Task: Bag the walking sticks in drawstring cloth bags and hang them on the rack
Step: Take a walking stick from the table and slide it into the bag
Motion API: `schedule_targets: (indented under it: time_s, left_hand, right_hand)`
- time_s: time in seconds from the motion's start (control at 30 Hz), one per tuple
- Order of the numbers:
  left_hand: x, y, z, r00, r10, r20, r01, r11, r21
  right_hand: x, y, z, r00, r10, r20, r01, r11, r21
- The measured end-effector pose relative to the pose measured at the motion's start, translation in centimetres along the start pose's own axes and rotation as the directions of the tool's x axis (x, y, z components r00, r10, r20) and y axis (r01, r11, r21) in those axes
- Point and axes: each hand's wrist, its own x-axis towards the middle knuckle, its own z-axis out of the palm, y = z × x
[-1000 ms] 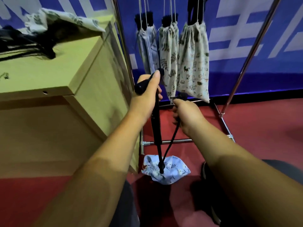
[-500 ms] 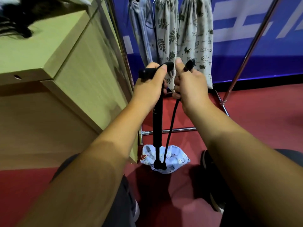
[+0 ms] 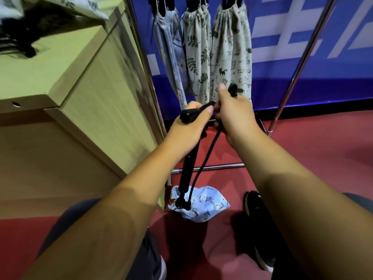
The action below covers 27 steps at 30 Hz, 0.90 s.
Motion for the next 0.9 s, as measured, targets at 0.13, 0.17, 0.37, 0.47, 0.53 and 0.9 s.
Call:
schedule_targets:
  time_s: [0.13, 0.17, 0.37, 0.47, 0.53, 0.9]
  left_hand:
    - [0.3, -0.5, 0.1, 1.000, -0.008, -0.023, 0.005, 0.991, -0.133]
    - [0.4, -0.5, 0.1, 1.000, 0.002, -0.022, -0.006, 0.989, -0.147]
    - [0.4, 0.0, -0.4, 1.000, 0.016, 0.000, -0.016, 0.992, -0.122]
    - [0.7, -0.5, -0.4, 0.998, -0.035, 0.042, 0.033, 0.999, 0.041]
    - [0.7, -0.9, 0.1, 0.992, -0.061, 0.113, 0.052, 0.995, 0.082]
    - [0.2, -2.3, 0.9, 0.972, -0.076, 0.222, 0.028, 0.977, 0.212]
  right_hand:
    - [0.5, 0.0, -0.7, 0.995, 0.068, -0.068, -0.071, 0.996, -0.048]
    - [0.6, -0.1, -0.9, 0.993, 0.078, -0.094, -0.080, 0.997, -0.019]
    - [0.5, -0.8, -0.4, 0.997, 0.012, -0.077, -0.005, 0.995, 0.101]
    - [-0.2, -0.8, 0.1, 0.997, -0.022, -0.067, 0.031, 0.991, 0.131]
    - [-0.6, -0.9, 0.2, 0.996, -0.036, -0.083, 0.049, 0.987, 0.151]
    - [-0.8, -2.1, -0.5, 0.999, -0.037, -0.029, 0.044, 0.949, 0.313]
